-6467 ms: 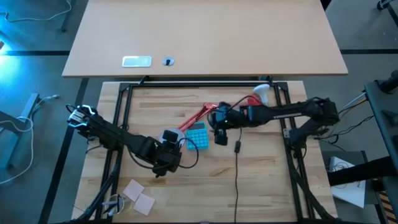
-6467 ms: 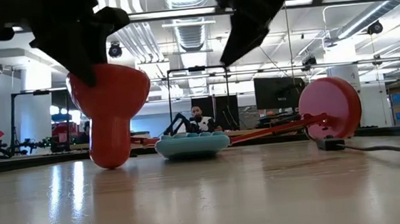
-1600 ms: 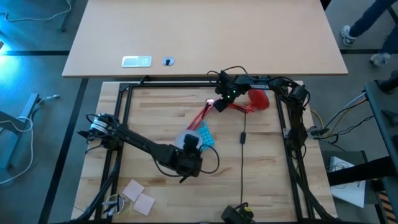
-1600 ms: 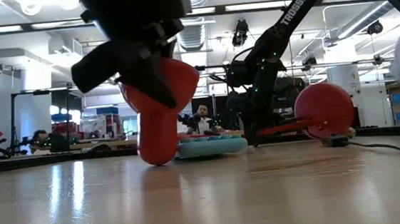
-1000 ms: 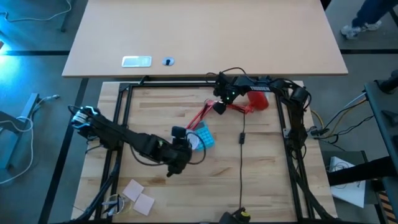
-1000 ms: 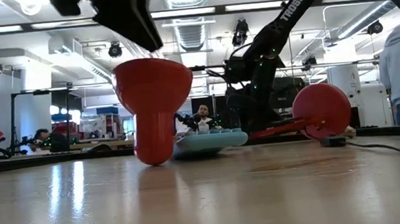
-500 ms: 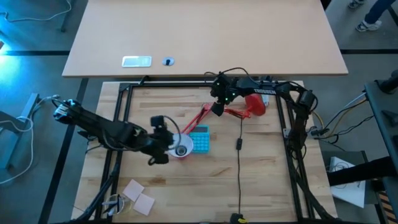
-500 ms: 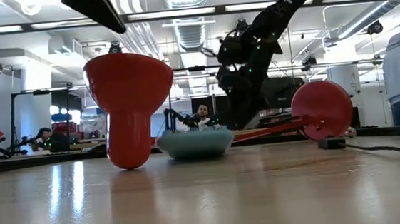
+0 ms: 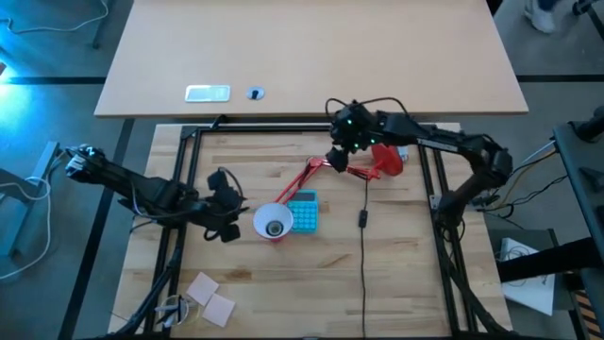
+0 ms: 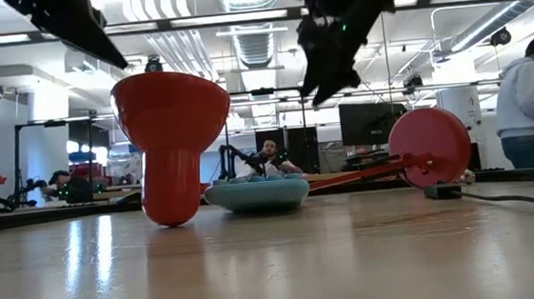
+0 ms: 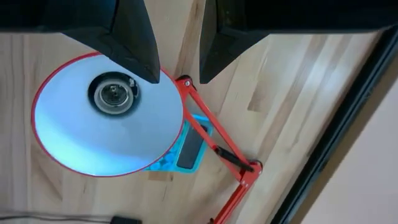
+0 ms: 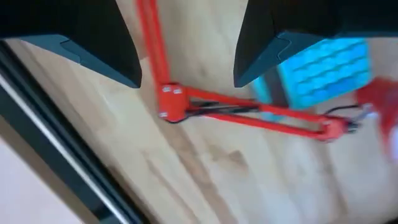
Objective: Screw lightbulb
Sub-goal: Prepare the orange desk lamp on the center
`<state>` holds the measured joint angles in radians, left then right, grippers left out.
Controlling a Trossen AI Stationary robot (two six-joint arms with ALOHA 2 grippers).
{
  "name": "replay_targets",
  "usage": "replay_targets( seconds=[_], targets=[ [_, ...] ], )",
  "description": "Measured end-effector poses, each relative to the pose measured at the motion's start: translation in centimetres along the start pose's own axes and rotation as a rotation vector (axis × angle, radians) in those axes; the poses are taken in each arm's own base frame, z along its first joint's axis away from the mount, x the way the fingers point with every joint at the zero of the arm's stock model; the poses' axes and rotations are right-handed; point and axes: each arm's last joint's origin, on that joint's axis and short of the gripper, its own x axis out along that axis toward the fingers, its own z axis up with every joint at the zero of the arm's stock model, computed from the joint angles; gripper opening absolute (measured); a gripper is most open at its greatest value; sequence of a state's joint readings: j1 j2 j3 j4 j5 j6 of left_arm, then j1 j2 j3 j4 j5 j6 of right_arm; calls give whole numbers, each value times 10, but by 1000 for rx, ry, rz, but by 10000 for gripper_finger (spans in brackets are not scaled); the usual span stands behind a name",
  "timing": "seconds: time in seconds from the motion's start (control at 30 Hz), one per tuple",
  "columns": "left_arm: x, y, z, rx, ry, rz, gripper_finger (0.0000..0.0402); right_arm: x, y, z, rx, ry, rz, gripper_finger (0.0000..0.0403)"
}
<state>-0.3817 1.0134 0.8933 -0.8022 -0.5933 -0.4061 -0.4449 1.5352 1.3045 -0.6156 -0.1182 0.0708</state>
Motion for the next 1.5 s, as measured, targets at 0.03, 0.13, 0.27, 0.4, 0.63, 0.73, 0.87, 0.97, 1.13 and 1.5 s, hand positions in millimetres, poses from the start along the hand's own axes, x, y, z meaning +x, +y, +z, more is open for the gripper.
replay_targets(
  seconds=[0.03, 0.13, 0.27, 0.4, 0.63, 0.73, 0.87, 0.97, 1.13, 1.5],
  targets=[
    [1, 1, -4, 0, -2, -1, 103, -4, 7, -2, -5, 8, 12, 247],
    [7, 2, -16, 6, 1, 28, 103, -13, 25, -10, -4, 67, 12, 246],
    [20, 0, -26, 4, -18, 61, 103, -15, 40, -30, 6, 238, 9, 256],
    [35, -7, -36, 35, -3, 67, 103, -9, 53, -54, 32, 379, 2, 265],
    [49, -15, -42, 73, 41, 76, 103, -10, 69, -96, 131, 645, -103, 260],
    [51, -18, -39, 56, 19, 30, 103, -27, 67, -106, 150, 706, -270, 263],
    [54, -25, -39, 58, -30, -44, 103, -60, 55, -111, 186, 660, -497, 278],
    [53, -29, -42, 63, -45, -67, 106, -92, 45, -114, 243, 558, -592, 293],
    [44, -35, -43, 64, -55, -112, 117, -142, 30, -125, 372, 376, -577, 310],
    [22, -24, -34, 98, 65, -98, 144, -121, 1, -133, 404, 240, -578, 311]
  ],
)
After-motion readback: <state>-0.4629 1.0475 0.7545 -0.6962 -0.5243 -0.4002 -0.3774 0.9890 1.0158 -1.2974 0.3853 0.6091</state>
